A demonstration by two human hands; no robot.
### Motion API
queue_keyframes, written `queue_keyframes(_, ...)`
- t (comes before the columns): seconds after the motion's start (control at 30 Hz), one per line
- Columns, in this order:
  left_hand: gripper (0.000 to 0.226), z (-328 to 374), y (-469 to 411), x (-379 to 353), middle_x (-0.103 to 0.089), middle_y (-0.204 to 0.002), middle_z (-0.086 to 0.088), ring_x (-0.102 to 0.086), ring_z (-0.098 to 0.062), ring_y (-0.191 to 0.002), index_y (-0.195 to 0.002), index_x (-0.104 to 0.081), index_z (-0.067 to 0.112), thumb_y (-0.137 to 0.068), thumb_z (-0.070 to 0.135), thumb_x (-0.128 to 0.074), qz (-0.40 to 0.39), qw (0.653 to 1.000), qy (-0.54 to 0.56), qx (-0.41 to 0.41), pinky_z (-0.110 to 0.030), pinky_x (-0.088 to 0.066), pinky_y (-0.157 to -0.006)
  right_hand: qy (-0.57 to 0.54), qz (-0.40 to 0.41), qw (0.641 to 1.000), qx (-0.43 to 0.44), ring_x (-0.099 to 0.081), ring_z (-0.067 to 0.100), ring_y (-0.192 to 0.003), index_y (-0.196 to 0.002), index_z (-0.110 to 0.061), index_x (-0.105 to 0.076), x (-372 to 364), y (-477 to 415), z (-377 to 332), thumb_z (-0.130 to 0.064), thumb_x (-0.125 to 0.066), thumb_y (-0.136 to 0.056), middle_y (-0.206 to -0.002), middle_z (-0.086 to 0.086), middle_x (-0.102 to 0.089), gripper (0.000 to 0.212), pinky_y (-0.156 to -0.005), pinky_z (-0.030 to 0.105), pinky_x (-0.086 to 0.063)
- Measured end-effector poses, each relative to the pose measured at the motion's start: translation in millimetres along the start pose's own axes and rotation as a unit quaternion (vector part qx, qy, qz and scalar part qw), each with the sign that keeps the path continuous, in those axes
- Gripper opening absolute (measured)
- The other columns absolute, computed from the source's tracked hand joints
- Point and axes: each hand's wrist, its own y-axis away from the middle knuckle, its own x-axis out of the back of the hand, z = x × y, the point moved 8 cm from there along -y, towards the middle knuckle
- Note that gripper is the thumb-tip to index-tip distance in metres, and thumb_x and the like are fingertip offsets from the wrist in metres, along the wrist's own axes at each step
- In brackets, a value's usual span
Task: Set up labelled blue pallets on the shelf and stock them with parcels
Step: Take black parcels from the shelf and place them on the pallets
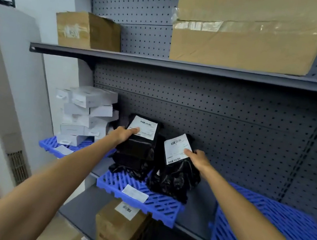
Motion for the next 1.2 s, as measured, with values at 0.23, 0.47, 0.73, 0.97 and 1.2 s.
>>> queue_keyframes(0.23, 0.120, 30, 9, -10, -0.030, -0.157, -0.013, -0.035, -0.035, -0.140, -0.153, -0.025, 0.009, -0.065, 0.084, -0.060, -0.061, 0.997, -0.050, -0.018, -0.050, -0.030, -0.115, 0.104, 0.072, 0.992, -0.018, -0.055, 0.034, -0.118, -0.128, 0.002, -0.053, -21, 6, -13, -0.043, -0.054, -0.096, -0.129, 0.017, -0.057, 0.055, -0.092, 0.037, -0.043)
queue_keyframes(0.47, 0.095, 28, -17, -4, -0.048, -0.144, -0.014, -0.051, -0.035, -0.126, -0.142, -0.043, 0.003, -0.075, 0.066, -0.065, -0.126, 0.985, -0.098, -0.058, -0.044, -0.043, -0.106, 0.175, 0.139, 0.974, -0.030, -0.047, 0.033, -0.128, -0.141, -0.006, -0.041, -23, 28, -19, -0.041, -0.053, -0.097, -0.144, 0.017, -0.045, 0.057, -0.102, 0.038, -0.040)
queue_keyframes(0.73, 0.056, 107, 45, -1, -0.047, -0.136, -0.010, -0.050, -0.035, -0.121, -0.138, -0.041, 0.023, -0.091, 0.045, -0.059, -0.019, 0.797, -0.510, -0.323, -0.046, -0.044, -0.090, 0.438, 0.147, 0.887, -0.020, -0.053, 0.032, -0.119, -0.132, -0.015, -0.045, -14, 101, -38, -0.038, -0.049, -0.098, -0.134, 0.012, -0.052, 0.042, -0.093, 0.042, -0.046)
queue_keyframes(0.97, 0.026, 149, 145, -134, -0.062, -0.114, 0.000, -0.058, -0.025, -0.103, -0.113, -0.057, 0.024, -0.093, 0.041, -0.059, -0.151, 0.686, -0.494, -0.512, -0.035, -0.043, -0.075, 0.535, 0.157, 0.826, -0.077, -0.056, 0.033, -0.115, -0.134, -0.017, -0.044, 49, 202, -9, -0.037, -0.052, -0.096, -0.130, 0.013, -0.057, 0.044, -0.087, 0.042, -0.047)
queue_keyframes(1.2, 0.030, 140, 288, -286, -0.061, -0.118, 0.000, -0.057, -0.024, -0.109, -0.117, -0.055, 0.027, -0.092, 0.043, -0.059, -0.242, 0.592, -0.473, -0.606, -0.035, -0.041, -0.076, 0.511, 0.213, 0.801, -0.229, -0.054, 0.032, -0.123, -0.132, -0.019, -0.046, 147, 353, 84, -0.036, -0.055, -0.092, -0.135, 0.011, -0.054, 0.044, -0.097, 0.042, -0.045)
